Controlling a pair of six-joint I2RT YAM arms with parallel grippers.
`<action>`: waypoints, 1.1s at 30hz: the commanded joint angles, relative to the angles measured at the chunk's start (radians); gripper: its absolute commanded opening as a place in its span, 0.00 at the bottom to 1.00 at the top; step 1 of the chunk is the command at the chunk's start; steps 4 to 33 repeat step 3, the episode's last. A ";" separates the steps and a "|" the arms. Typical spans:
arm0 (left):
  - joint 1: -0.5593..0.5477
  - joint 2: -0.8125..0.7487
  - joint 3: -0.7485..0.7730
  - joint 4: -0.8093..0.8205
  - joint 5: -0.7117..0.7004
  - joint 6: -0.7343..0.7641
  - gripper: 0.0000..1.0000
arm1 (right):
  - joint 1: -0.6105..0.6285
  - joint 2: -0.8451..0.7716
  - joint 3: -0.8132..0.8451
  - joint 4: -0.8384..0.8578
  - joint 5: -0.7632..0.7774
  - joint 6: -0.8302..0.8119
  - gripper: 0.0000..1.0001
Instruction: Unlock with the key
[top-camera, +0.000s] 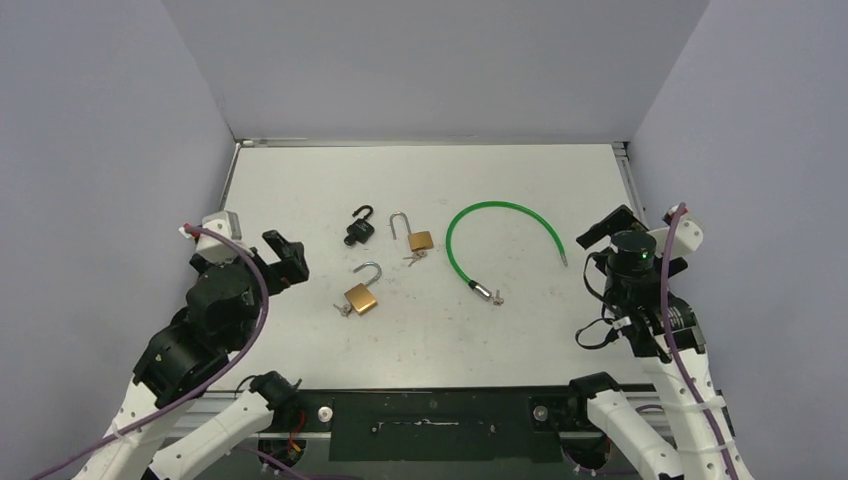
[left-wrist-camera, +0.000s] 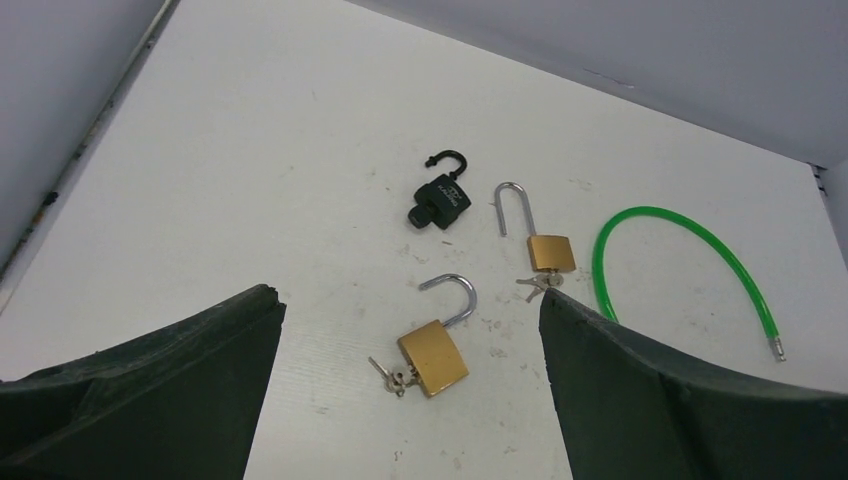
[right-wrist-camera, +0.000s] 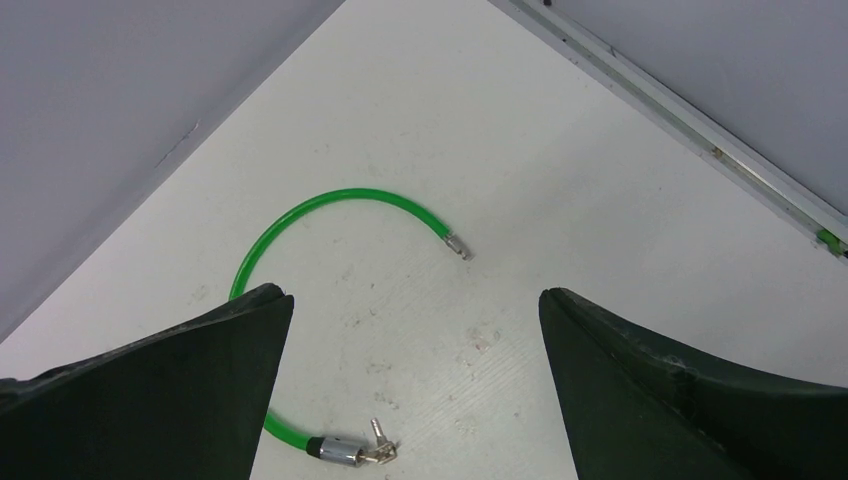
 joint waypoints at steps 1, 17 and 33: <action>0.004 0.006 0.058 -0.088 -0.096 0.008 0.97 | -0.005 0.002 0.043 0.008 0.037 -0.001 1.00; 0.004 0.019 0.060 -0.086 -0.105 0.011 0.97 | -0.005 0.006 0.043 0.010 0.038 -0.001 1.00; 0.004 0.019 0.060 -0.086 -0.105 0.011 0.97 | -0.005 0.006 0.043 0.010 0.038 -0.001 1.00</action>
